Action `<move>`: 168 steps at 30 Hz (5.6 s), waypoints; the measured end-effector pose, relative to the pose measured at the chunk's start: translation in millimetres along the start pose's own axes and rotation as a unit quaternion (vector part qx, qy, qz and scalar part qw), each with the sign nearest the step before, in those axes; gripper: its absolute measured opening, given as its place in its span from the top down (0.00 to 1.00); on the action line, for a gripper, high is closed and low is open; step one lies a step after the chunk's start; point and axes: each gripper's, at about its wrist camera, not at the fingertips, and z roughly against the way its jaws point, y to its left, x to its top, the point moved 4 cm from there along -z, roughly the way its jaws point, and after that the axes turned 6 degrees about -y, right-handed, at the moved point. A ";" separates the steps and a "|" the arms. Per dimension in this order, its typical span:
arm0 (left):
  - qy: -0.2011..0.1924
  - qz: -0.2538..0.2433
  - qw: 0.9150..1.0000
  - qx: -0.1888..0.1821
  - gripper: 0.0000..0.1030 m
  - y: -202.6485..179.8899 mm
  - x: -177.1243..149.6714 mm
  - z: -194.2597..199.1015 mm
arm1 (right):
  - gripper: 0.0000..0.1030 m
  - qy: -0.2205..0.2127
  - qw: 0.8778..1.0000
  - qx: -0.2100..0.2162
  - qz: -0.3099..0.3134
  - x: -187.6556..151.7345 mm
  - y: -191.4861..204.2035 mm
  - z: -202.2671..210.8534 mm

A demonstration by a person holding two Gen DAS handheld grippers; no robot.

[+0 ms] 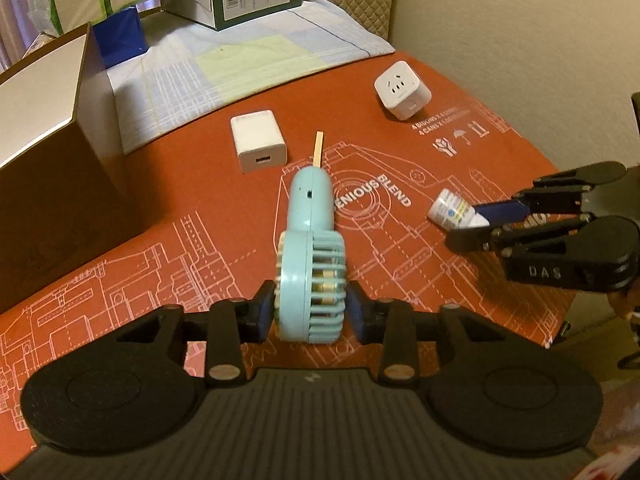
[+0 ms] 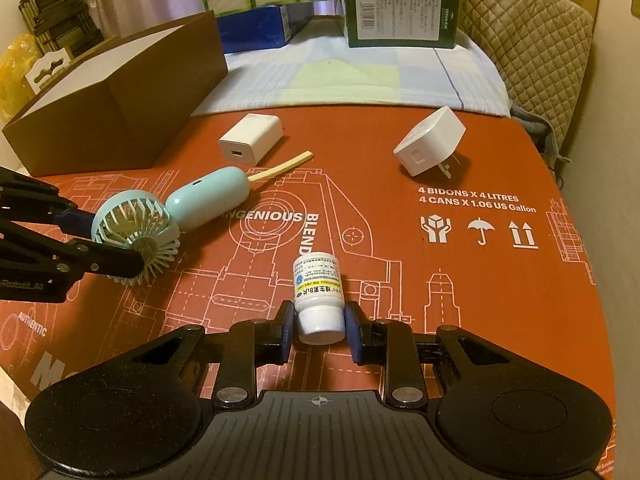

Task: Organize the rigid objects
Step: 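Lift the fan with the left tool while the right tool lifts the pill bottle, then carry the fan with the left tool over the brown box while the right tool carries the bottle there, then open the left tool to drop the teal fan while the right tool releases the pill bottle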

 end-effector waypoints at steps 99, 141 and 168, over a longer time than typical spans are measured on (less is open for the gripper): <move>-0.167 0.110 0.974 0.107 0.71 145.5 57.4 144.7 | 0.77 -0.125 0.981 0.126 0.072 161.9 149.8 -0.6; -0.032 0.153 0.974 0.164 0.71 397.6 69.2 32.8 | 0.77 -0.004 0.994 0.094 0.049 268.7 242.8 -200.9; -0.058 0.161 0.971 0.169 0.51 385.9 75.6 63.6 | 0.44 -0.020 0.996 0.088 0.017 264.1 242.4 -173.5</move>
